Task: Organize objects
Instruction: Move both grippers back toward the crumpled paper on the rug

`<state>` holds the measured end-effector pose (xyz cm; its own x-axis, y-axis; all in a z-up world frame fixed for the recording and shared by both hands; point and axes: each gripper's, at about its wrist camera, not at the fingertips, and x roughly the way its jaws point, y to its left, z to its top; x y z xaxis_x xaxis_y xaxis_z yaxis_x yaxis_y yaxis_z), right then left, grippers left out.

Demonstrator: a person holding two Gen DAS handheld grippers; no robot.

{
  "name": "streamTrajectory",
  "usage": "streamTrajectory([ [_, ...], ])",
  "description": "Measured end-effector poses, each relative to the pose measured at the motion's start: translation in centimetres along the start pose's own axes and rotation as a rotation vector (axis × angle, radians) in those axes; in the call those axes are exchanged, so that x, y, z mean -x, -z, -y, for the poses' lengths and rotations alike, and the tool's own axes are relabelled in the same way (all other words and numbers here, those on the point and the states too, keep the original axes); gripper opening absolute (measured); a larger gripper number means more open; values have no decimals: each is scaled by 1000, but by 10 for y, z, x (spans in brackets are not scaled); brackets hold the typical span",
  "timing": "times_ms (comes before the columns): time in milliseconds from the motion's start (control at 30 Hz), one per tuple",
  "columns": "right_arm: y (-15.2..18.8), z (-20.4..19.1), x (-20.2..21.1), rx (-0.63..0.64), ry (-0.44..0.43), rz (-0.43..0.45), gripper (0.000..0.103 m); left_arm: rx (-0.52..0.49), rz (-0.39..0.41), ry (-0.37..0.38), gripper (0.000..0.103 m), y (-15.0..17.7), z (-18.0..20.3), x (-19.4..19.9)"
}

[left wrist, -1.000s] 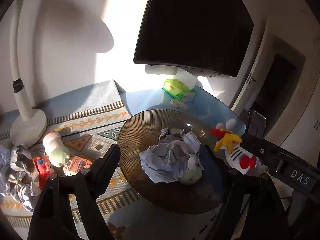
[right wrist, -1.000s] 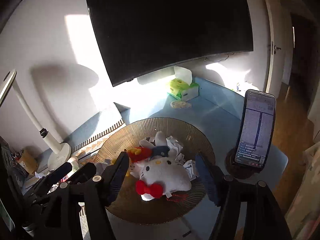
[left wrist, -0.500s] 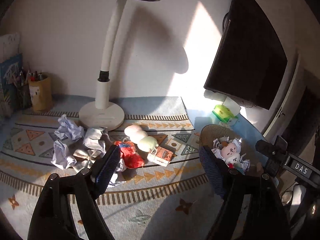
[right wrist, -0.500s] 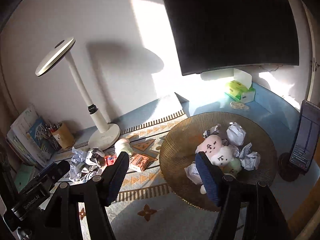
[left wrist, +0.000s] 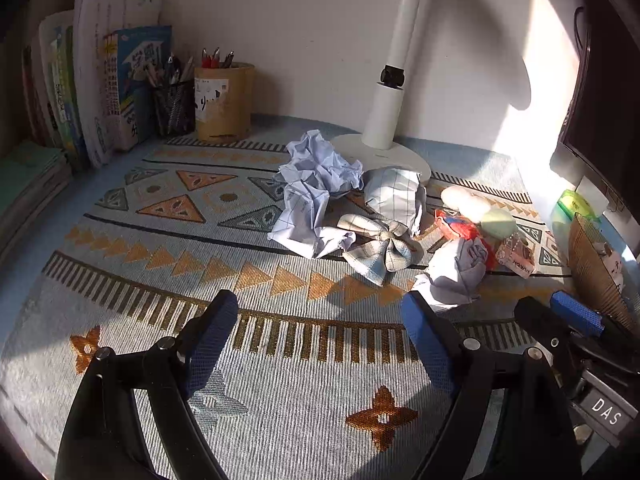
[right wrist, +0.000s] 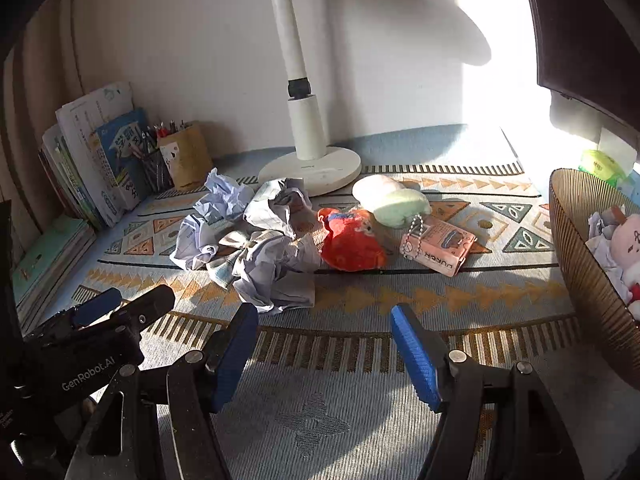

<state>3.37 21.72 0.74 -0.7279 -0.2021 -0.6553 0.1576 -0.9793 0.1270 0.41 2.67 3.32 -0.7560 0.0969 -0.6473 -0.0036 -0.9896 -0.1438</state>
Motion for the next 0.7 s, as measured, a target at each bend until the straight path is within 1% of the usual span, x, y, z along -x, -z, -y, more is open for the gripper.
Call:
streamTrajectory([
  [33,-2,2,1,-5,-4,18,68,9,12,18,83,0,-2,3],
  [67,-2,4,1,-15,-6,29,70,21,19,28,83,1,-4,4],
  [100,-3,5,-2,-21,-3,20,72,34,9,34,83,0,-6,3],
  [167,-3,6,-6,-25,-7,2,73,61,-33,60,83,-1,-10,-5],
  [233,-3,6,-4,-18,0,5,73,86,-52,68,83,-1,-14,-8],
  [267,-2,4,-3,-11,6,10,76,91,-53,73,83,-1,-14,-8],
  [300,-2,2,-2,-1,14,15,82,91,-52,79,83,-1,-14,-8],
  [367,-1,-2,1,18,39,33,87,82,-48,80,83,0,-12,-8],
  [500,1,-9,2,54,57,40,87,67,-44,72,83,1,-9,-7],
  [700,2,-9,3,61,75,48,87,91,-54,81,83,0,-13,-8],
])
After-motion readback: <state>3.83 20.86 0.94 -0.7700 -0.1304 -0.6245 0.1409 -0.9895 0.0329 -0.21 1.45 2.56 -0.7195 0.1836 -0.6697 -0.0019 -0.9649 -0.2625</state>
